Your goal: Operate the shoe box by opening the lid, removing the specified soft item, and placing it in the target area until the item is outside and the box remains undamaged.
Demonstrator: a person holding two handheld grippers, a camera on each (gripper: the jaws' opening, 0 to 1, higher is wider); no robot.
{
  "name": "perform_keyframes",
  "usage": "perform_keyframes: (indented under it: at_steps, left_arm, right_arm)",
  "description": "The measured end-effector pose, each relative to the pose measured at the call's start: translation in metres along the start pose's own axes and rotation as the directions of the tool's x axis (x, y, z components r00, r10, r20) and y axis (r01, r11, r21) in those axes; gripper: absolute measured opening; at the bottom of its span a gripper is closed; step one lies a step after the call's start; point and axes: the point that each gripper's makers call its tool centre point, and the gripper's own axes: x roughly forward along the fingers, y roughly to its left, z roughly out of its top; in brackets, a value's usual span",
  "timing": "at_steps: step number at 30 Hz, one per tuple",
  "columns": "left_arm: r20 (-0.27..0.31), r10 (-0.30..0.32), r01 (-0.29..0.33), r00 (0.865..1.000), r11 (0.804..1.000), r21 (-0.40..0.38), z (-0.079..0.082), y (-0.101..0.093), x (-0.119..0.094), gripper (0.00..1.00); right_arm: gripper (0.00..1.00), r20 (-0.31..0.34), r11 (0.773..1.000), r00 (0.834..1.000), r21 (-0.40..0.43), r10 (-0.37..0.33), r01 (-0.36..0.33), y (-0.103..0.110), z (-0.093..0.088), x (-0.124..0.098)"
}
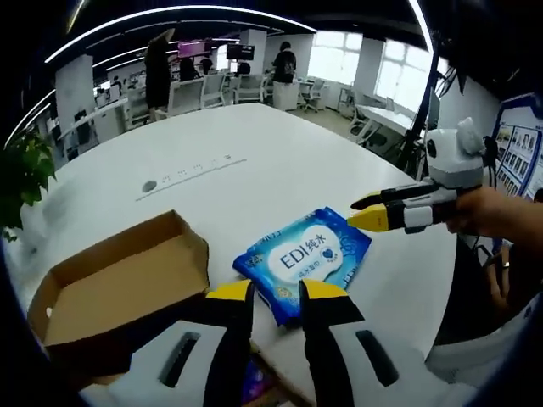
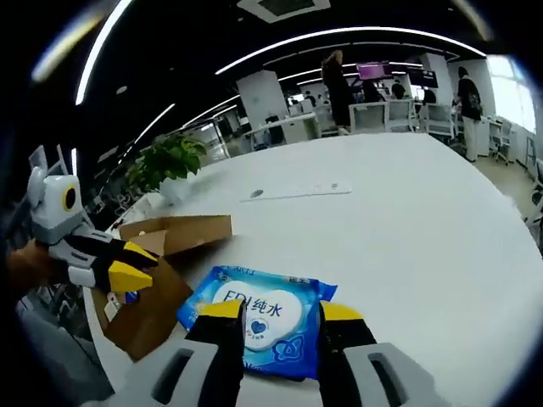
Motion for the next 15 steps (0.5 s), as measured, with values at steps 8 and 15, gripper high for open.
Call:
perform_keyframes:
  at_steps: [8,15]
  left_arm:
    - [0.037,-0.026,0.028,0.999,0.999,-0.034,0.017,0.005,-0.027,0.23]
    - [0.059,-0.073,0.072,0.996,0.997,0.019,0.025,0.007,-0.047,0.26]
  right_arm:
    - [0.34,-0.003,0.993,0.998,-0.095,0.066,-0.066,0.027,0.009,-0.004]
    - [0.36,-0.016,0.977,0.992,-0.170,0.124,-0.125,0.048,0.017,-0.005]
